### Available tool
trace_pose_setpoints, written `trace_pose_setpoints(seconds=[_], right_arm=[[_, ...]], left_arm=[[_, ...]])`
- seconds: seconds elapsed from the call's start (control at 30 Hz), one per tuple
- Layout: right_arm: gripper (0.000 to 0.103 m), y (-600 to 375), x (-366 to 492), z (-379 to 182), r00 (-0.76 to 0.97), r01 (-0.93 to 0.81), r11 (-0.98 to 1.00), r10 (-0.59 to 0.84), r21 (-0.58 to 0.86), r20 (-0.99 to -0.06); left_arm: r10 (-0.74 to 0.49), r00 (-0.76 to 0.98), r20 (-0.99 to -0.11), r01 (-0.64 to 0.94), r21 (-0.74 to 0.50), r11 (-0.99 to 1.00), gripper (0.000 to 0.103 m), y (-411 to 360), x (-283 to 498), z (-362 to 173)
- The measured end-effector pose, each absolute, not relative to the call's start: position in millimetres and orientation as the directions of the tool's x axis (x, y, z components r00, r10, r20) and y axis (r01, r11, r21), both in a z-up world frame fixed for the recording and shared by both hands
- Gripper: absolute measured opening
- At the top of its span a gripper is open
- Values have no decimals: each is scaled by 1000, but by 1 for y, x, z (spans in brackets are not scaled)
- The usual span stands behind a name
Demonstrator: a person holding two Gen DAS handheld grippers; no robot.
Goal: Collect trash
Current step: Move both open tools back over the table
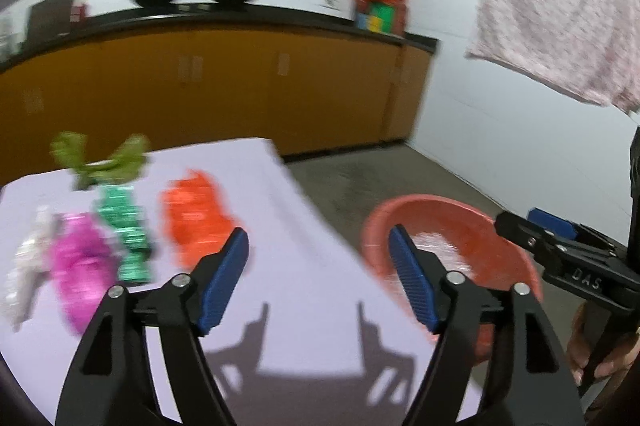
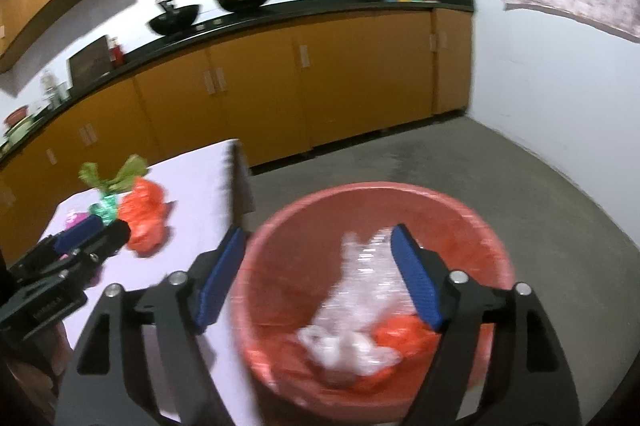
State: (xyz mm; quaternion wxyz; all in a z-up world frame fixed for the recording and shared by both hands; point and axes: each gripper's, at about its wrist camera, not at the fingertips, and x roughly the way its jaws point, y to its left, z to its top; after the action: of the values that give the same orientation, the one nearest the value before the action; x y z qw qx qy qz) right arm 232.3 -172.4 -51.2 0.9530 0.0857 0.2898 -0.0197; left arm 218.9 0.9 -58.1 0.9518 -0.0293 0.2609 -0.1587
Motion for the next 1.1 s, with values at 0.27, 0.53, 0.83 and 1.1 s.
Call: trace_pose_setpoints(seconds=[0.27, 0.53, 0.83, 1.1], right_arm=[[94, -81, 254, -62, 810, -60, 987, 136, 150, -570], [99, -21, 281, -89, 749, -96, 984, 170, 150, -640], [99, 17, 309, -115, 687, -103, 988, 156, 118, -709], [99, 21, 323, -122, 649, -91, 990, 141, 108, -748]], left_arm=[[-12, 873, -488, -2, -27, 1000, 87, 116, 194, -64], [211, 808, -550, -256, -6, 967, 98, 227, 190, -85], [236, 735, -636, -337, -41, 941, 101, 274, 206, -101], [258, 683, -684, -316, 41, 948, 101, 278, 208, -111]])
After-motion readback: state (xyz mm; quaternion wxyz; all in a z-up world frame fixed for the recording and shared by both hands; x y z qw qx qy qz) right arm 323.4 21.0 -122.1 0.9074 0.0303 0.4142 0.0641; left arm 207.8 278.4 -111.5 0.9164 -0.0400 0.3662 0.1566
